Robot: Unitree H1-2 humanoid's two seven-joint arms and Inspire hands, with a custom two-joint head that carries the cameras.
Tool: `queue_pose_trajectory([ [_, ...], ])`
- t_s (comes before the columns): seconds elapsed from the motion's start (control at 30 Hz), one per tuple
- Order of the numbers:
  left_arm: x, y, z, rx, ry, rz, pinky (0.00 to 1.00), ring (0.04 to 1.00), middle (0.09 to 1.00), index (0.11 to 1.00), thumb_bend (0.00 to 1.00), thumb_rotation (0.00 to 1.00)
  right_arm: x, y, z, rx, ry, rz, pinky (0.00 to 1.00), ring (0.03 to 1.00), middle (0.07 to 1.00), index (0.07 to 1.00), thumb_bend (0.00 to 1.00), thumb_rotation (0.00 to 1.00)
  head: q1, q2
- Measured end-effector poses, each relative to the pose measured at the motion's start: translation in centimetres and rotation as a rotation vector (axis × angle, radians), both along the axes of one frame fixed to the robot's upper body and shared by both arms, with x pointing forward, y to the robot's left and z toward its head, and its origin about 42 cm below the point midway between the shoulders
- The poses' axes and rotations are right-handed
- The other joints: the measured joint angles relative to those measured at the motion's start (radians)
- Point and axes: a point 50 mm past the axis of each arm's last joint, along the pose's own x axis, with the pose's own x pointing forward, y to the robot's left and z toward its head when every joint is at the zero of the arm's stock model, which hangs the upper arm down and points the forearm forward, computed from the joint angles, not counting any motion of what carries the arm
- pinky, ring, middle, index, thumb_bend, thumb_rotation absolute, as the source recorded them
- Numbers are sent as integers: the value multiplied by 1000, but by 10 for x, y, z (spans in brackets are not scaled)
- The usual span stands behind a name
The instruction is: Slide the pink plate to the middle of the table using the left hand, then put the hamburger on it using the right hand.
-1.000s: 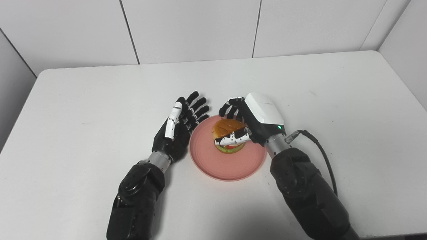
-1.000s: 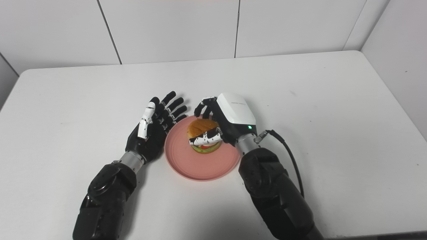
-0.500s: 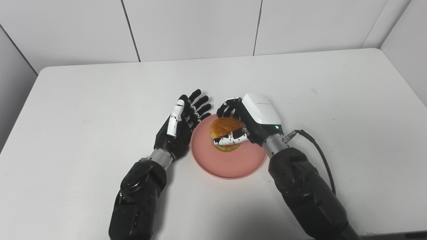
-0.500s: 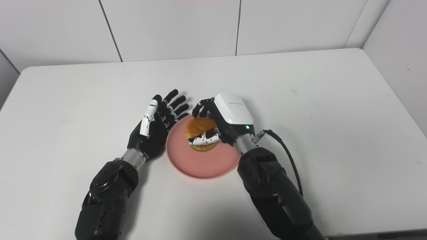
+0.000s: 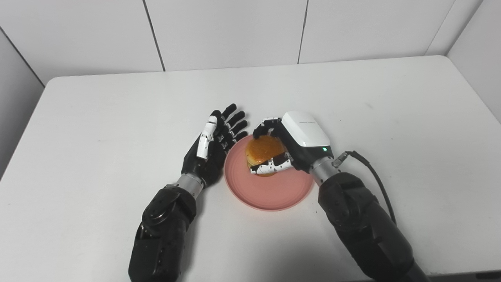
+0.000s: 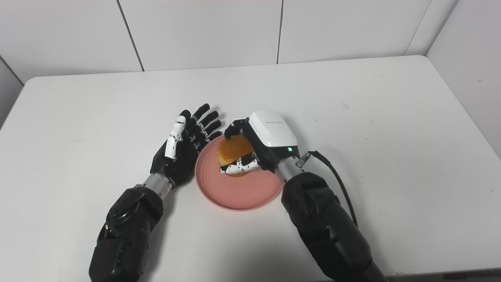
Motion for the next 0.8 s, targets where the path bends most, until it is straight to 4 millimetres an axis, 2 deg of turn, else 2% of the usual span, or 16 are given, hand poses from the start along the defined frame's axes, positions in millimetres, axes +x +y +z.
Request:
queue_pose_trajectory([
  [0.13, 0, 0, 0, 0, 0, 0, 943, 951, 941, 937, 409, 1000, -1, -2, 5, -11, -5, 0, 533, 620, 692, 734, 916, 569, 0, 0],
  [0.23, 0, 0, 0, 0, 1, 0, 945, 957, 947, 942, 410, 1000, -2, -3, 9, -11, -5, 4, 520, 618, 692, 747, 945, 614, -5, -3],
  [0.43, 0, 1, 0, -1, 2, -2, 951, 964, 948, 949, 407, 1000, -2, -6, 9, -24, 10, 3, 491, 592, 674, 770, 981, 644, -5, -6],
  [0.63, 1, 1, -1, -1, 2, -3, 945, 959, 944, 947, 408, 1000, -2, -11, 14, -20, 10, 1, 533, 651, 732, 845, 1000, 736, -5, -12],
  [0.77, 3, 3, -1, -4, 2, -3, 932, 938, 936, 931, 411, 1000, -4, -18, 23, 34, -24, -13, 579, 710, 799, 881, 1000, 772, -2, -26],
  [0.8, 3, 3, -2, -5, 2, -3, 930, 935, 937, 934, 409, 1000, -4, -21, 24, 57, -35, -19, 603, 745, 833, 904, 991, 813, -2, -26],
])
